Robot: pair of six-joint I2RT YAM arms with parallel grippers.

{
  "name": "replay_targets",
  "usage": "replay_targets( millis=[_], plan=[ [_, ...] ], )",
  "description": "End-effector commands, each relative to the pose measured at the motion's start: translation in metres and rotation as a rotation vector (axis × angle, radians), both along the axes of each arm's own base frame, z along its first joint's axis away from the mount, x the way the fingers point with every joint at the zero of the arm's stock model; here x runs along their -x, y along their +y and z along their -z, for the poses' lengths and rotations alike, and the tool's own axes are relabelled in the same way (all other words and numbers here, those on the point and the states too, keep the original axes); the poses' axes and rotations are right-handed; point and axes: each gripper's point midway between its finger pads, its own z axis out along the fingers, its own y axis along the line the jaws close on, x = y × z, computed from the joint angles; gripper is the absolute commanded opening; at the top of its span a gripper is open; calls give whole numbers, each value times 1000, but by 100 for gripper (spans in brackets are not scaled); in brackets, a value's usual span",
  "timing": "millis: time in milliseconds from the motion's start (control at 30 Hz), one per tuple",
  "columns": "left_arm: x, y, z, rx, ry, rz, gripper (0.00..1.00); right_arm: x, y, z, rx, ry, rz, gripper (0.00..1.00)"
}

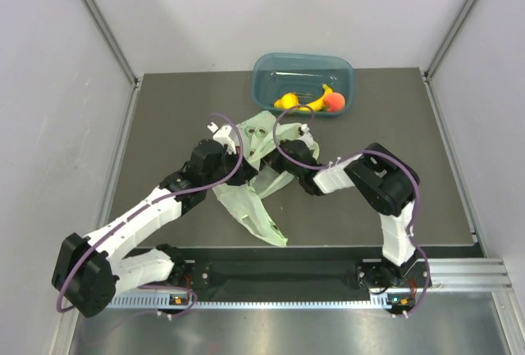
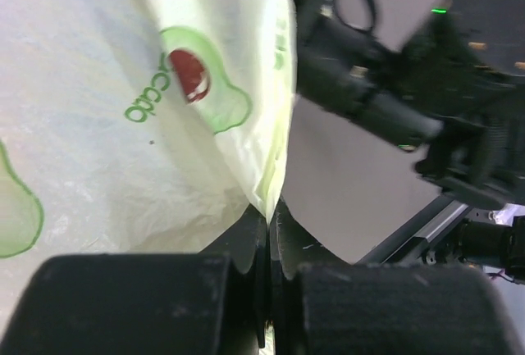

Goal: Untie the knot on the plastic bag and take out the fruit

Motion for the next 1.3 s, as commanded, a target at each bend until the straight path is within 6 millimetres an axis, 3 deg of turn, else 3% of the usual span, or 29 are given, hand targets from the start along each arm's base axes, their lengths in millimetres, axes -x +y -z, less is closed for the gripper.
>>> replay_targets(
  millis=[0,67,100,133,267,300,367,400,433,467,567,633,667,933,1067,1167,1267],
  plan=[
    [-2,7,-13,20,-63,-34,0,10,-13,-58,-65,-142,-79,0],
    [1,12,-10,11,-61,-49,0,22,-25,-56,-50,-148,-108,0],
    [0,15,-10,6,-66,-64,0,25,-29,-70,-50,-185,-118,0],
    [1,17,-6,-1,-60,-67,0,40,-29,-66,-51,-172,-182,0],
    [2,20,-4,-3,-56,-85,0,69,-35,-75,-26,-192,-303,0],
    [2,20,-4,2,-54,-86,0,79,-34,-85,-28,-220,-355,0],
    [2,19,-3,5,-52,-88,0,94,-39,-79,4,-192,-409,0],
    [1,19,-3,7,-50,-89,0,100,-41,-91,12,-236,-440,0],
    [1,19,-3,6,-49,-89,0,111,-45,-86,29,-210,-476,0],
    [0,18,-3,10,-50,-88,0,116,-48,-101,34,-260,-498,0],
    [0,15,1,11,-33,-80,0,131,-59,-105,88,-282,-543,0],
    [-2,12,5,11,-19,-76,0,140,-60,-127,91,-337,-594,0],
    [-1,11,7,12,-12,-72,0,148,-63,-125,117,-337,-634,0],
    [-8,4,9,22,3,-69,0,211,-64,-213,13,-580,-945,0],
    [-9,3,9,15,-1,-68,0,258,-73,-282,-113,-793,-1140,0],
    [-10,3,9,15,-3,-69,0,283,-81,-317,-167,-919,-1271,0],
    [-10,3,8,20,-5,-68,0,284,-84,-331,-171,-954,-1329,0]
  ],
)
